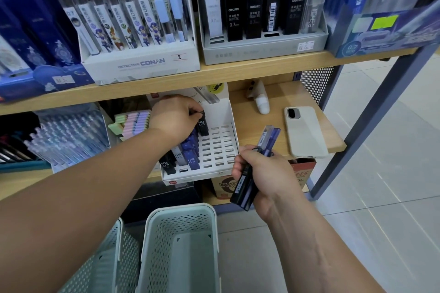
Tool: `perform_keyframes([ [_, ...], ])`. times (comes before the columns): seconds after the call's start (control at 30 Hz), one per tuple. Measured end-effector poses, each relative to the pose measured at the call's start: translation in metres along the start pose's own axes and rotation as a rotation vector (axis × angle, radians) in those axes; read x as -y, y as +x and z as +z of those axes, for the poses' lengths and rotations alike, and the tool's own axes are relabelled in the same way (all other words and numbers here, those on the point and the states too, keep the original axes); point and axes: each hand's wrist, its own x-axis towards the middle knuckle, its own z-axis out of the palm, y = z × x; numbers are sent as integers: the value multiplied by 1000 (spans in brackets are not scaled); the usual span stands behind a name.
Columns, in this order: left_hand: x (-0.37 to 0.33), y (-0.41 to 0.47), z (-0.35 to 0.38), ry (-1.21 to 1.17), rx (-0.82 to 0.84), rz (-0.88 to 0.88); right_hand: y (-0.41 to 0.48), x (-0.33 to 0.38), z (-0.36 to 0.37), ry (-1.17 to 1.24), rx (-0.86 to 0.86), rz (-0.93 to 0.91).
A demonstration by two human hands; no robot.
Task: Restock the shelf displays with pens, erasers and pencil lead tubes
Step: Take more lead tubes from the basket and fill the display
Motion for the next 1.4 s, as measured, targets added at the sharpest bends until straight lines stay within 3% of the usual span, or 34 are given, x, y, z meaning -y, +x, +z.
perform_keyframes([
  [0.13, 1, 1, 3, 103, 41, 80, 0, 1, 1, -5, 18, -1],
  [0.23, -1, -11, 1, 43, -29, 110, -2, 1, 3, -2, 59, 2],
  [0.33, -16, -48, -9, -256, -41, 19, -1, 0, 6, 41, 81, 12],
  [0.47, -39, -112, -17, -719, 177, -166, -2, -1, 11, 109, 51, 17],
  [0.6, -46, -146, -12, -926, 324, -276, -4, -5, 13, 129, -3, 19],
  [0.87, -49, -155, -23, -918, 212, -279, -12, -9, 15, 11, -48, -108],
  [0.97, -44, -158, -27, -877, 213, -270, -11, -9, 14, -32, -65, -76],
  [1.23, -30, -160, -26, -967, 52, -412, -10, -8, 10, -89, -56, -76],
  [1.4, -33, -158, -23, -1046, 8, -472, -9, -8, 11, 0, -63, -107],
])
